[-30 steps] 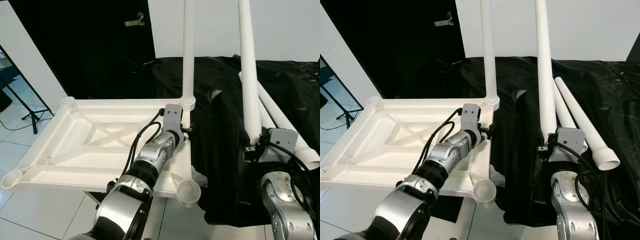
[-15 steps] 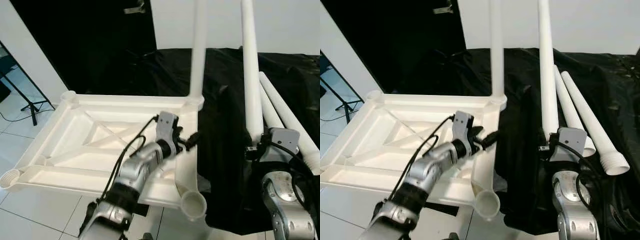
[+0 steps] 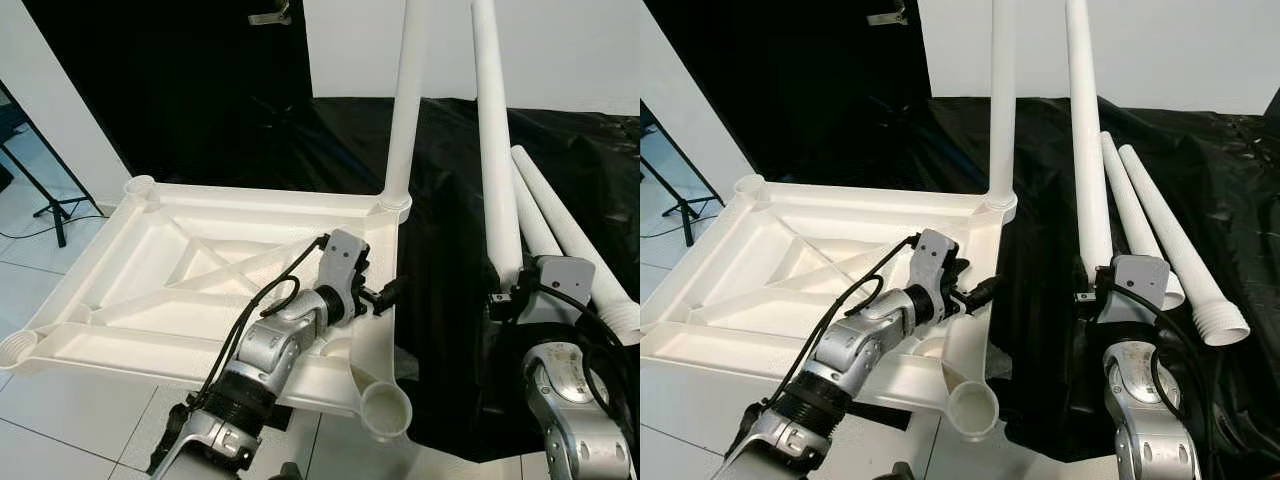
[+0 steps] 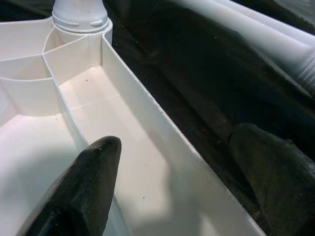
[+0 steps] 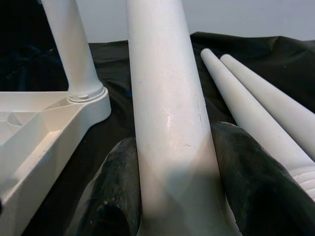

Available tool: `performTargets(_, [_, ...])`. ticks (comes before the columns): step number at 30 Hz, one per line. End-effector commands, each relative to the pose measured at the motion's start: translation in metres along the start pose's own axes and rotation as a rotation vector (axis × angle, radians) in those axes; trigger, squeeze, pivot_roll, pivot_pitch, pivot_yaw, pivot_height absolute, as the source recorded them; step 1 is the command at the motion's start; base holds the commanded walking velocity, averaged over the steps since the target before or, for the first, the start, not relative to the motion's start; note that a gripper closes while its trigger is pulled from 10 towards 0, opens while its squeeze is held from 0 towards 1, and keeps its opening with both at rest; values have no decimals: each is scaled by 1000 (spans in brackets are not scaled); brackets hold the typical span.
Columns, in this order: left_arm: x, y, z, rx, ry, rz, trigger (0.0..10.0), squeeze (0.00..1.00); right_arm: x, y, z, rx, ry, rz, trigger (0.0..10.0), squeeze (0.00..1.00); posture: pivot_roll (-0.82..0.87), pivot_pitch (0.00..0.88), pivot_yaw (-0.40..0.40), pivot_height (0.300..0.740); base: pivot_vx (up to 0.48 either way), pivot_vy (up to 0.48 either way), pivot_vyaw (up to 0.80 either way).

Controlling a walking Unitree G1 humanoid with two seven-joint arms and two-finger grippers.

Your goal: Building children table

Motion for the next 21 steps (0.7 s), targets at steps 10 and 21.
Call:
performTargets(10, [38,-34,-30,-121,-105,107,10000,0,2,16,4,74,-33,68,10000,0,60,0,46,740,0,0,0])
performTargets(21, [22,-22,-33,-46,-46,108,10000,0,4,76,16,380,-116,306,10000,0,69,0,60,740,0,0,0])
Point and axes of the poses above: a point about 5 cm out from each wrist's last joint towards the gripper, its own z axis pointing back from the gripper into the wrist, its own y axis along the axis of the wrist's last joint, x = y × z, the point moved 5 cm from there along -z, pointing out of the wrist towards the gripper, and after that the axes turned 8 degrees about -z, right-handed, at the moved point
